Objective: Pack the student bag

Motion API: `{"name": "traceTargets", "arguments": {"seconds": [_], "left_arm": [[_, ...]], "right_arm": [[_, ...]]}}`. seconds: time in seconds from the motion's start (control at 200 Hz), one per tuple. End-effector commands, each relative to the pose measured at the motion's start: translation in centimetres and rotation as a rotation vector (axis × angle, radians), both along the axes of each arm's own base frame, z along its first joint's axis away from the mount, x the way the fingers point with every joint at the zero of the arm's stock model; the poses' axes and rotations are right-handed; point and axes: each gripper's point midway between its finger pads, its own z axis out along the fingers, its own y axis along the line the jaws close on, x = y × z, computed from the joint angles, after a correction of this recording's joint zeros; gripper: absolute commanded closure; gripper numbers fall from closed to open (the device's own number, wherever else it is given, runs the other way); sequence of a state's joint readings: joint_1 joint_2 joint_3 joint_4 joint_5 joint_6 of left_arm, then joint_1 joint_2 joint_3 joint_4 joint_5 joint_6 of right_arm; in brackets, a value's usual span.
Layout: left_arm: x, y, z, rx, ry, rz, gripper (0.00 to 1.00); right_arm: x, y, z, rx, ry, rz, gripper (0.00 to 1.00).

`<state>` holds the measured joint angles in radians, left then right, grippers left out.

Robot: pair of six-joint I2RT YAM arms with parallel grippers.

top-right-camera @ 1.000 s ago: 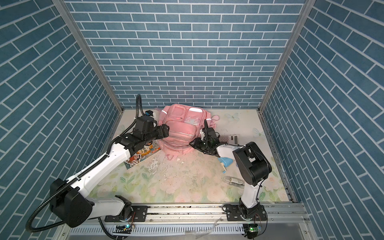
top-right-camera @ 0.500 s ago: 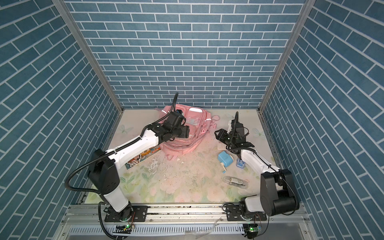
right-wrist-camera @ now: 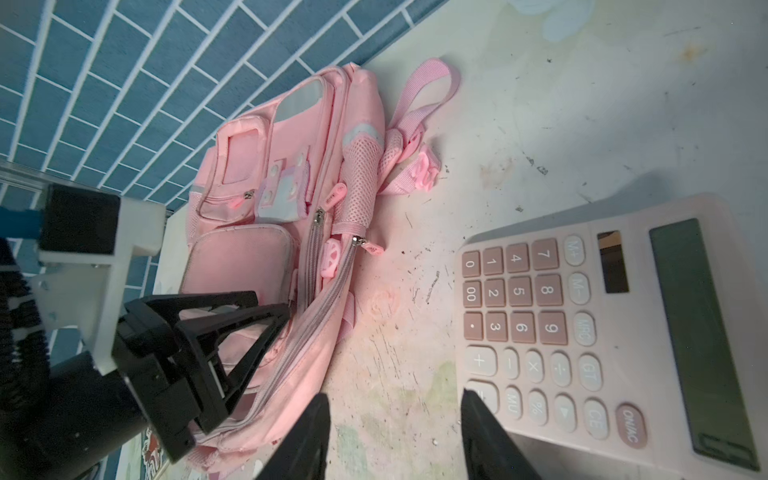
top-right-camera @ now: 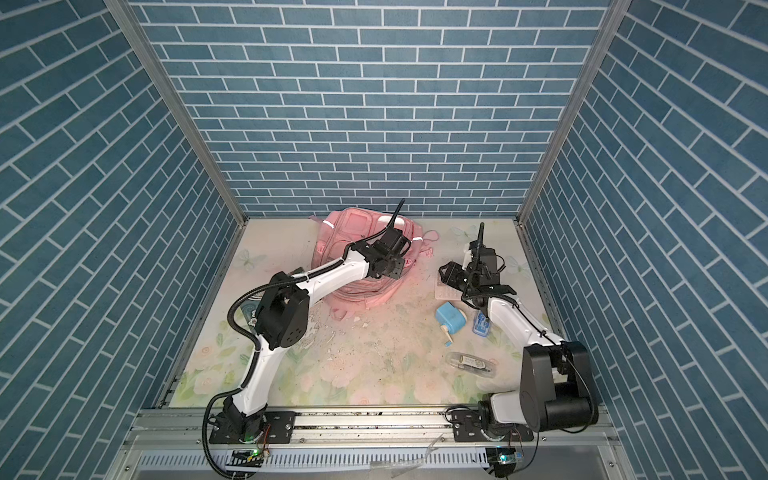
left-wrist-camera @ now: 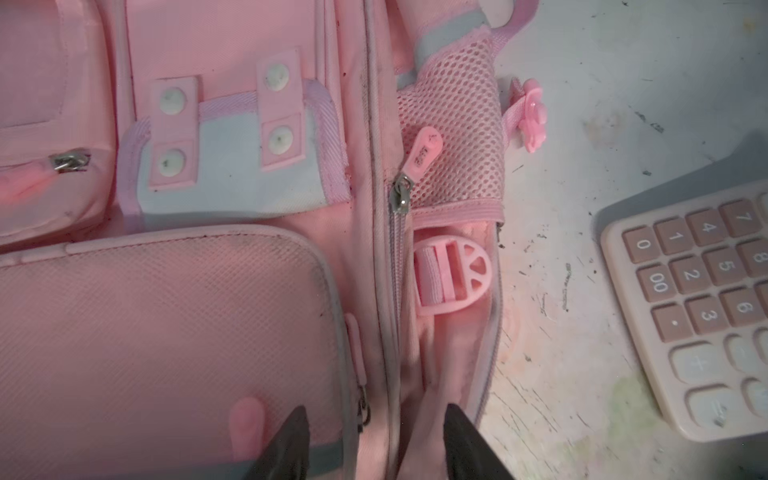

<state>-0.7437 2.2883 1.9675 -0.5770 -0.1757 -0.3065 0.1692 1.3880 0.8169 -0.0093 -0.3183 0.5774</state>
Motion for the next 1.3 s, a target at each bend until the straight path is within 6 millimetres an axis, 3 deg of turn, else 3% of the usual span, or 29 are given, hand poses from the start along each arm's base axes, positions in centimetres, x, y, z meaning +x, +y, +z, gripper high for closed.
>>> {"name": "traceTargets", "arguments": {"seconds": [0.0, 0.2, 0.51, 0.645, 0.88, 1.085, 1.18, 1.295], "left_arm": [[0.8, -0.6, 0.5, 0.027, -0.025, -0.015, 0.47], [2.2, -1.4, 0.1, 0.054, -0.06, -0.04, 0.47], [3.0, -1.6, -4.4, 0.15, -0.008, -0.066, 0.53], [2.7, -0.8, -6.0, 0.182, 0.037, -0.057, 0.56], [1.4, 0.3, -5.7, 0.17, 0.066, -0.083, 0.53], [1.5, 2.0, -7.1, 0.148, 0.111, -0.052, 0.64], [1.2, 1.9, -8.1, 0.155, 0.133, -0.061, 0.65], [1.0, 1.9, -8.9, 0.156, 0.151, -0.064, 0.75]], "right_arm": [[0.0, -0.2, -1.6, -0.029, 0.035, 0.024, 0.49], [0.5, -0.2, -2.6, -0.019, 0.06, 0.037, 0.52], [0.8, -1.1, -3.1, -0.015, 0.091, 0.037, 0.55], [0.9, -1.6, -3.1, -0.026, 0.094, 0.03, 0.55], [0.9, -1.7, -3.6, -0.027, 0.11, 0.031, 0.53], [1.1, -1.5, -3.8, -0.022, 0.111, 0.035, 0.54], [1.2, -1.5, -3.6, -0.028, 0.106, 0.042, 0.54], [1.4, -1.6, -3.2, -0.043, 0.091, 0.056, 0.54]]}}
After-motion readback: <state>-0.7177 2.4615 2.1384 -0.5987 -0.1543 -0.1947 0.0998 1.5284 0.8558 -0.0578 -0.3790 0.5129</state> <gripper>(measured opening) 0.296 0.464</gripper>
